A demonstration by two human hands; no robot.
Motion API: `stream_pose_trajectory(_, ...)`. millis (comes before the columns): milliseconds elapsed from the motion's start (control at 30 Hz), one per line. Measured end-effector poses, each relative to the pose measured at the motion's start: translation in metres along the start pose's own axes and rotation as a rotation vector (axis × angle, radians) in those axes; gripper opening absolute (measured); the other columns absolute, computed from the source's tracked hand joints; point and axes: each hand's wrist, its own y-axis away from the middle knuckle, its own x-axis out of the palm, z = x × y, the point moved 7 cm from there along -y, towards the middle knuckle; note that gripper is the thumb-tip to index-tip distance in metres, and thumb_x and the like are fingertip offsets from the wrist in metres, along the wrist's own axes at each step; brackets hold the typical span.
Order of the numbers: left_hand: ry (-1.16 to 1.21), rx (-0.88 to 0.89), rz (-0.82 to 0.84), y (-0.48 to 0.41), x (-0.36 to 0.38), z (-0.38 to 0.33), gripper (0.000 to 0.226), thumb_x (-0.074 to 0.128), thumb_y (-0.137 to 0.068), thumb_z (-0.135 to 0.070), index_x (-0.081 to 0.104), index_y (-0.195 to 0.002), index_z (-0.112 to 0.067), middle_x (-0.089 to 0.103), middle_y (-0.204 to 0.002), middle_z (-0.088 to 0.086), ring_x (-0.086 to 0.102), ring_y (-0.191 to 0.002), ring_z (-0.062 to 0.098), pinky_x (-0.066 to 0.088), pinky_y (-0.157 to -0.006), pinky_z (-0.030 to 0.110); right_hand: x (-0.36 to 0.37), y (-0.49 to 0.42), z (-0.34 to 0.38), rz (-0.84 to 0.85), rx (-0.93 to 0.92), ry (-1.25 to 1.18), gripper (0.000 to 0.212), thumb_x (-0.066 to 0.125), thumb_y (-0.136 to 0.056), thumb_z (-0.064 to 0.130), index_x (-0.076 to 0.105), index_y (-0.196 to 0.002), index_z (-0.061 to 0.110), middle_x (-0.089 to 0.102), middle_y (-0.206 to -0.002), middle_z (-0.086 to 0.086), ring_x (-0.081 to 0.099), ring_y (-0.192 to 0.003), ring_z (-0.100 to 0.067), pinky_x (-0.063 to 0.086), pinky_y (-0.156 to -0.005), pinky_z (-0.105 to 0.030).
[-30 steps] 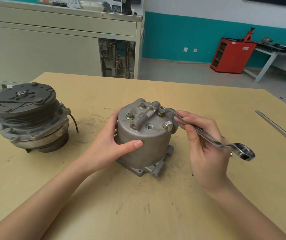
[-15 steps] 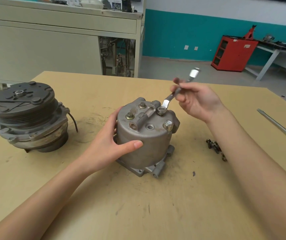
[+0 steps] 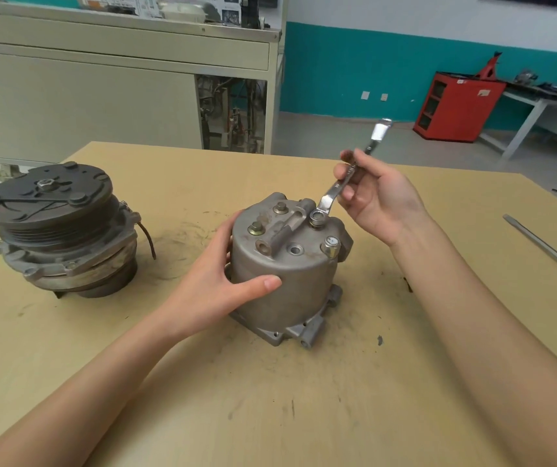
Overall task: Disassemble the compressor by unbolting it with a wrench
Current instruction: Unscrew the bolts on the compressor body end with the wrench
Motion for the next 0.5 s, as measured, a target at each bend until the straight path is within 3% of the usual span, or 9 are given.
stream_pose_trajectory(133,-0.001,0.003,0.001,0.0,0.0,-0.001,0.087,0.071,-0.057,-0.059,0.028,-0.132,-0.051,0.047,-0.133,-0.032,0.049,-0.117,-0.016,0.039,-0.084,0.001,0.002,0.015,0.008,-0.002,-0.016,-0.256,0.032,0.03,-0.104,0.023,0.053,-0.088,0.006,0.056,-0.06,-0.002,0.044,-0.041,-0.009,0.033,-0.038,-0.013)
stream_pose_trajectory(233,-0.003,-0.001,-0.003,0.001,0.0,-0.002,0.086,0.071,-0.057,-0.059,0.028,-0.131,-0.053,0.046,-0.132,-0.033,0.048,-0.116,-0.018,0.039,-0.083,0.0,0.002,0.033,0.023,-0.107,-0.164,-0.181,0.032,0.035,-0.103,0.022,0.056,-0.085,0.006,0.064,-0.067,-0.006,0.055,-0.051,-0.012,0.042,-0.046,-0.016)
stream_pose_trajectory(367,-0.006,0.002,-0.007,0.001,0.0,0.0,0.092,0.071,-0.057,-0.059,0.027,-0.137,-0.045,0.047,-0.134,-0.031,0.047,-0.118,-0.016,0.038,-0.085,0.001,0.005,0.082,0.039,-0.238,-0.605,0.254,0.026,0.041,-0.102,0.018,0.061,-0.091,0.004,0.073,-0.086,-0.009,0.071,-0.076,-0.023,0.055,-0.067,-0.024)
stream_pose_trajectory(500,0.004,0.001,0.003,0.0,0.001,0.001,0.095,0.071,-0.058,-0.059,0.027,-0.14,-0.042,0.047,-0.136,-0.027,0.048,-0.118,-0.014,0.039,-0.084,0.001,0.031,0.126,0.028,-0.196,-1.02,0.751,0.016,0.057,-0.094,0.023,0.065,-0.101,0.012,0.073,-0.097,-0.004,0.072,-0.084,-0.021,0.059,-0.07,-0.033)
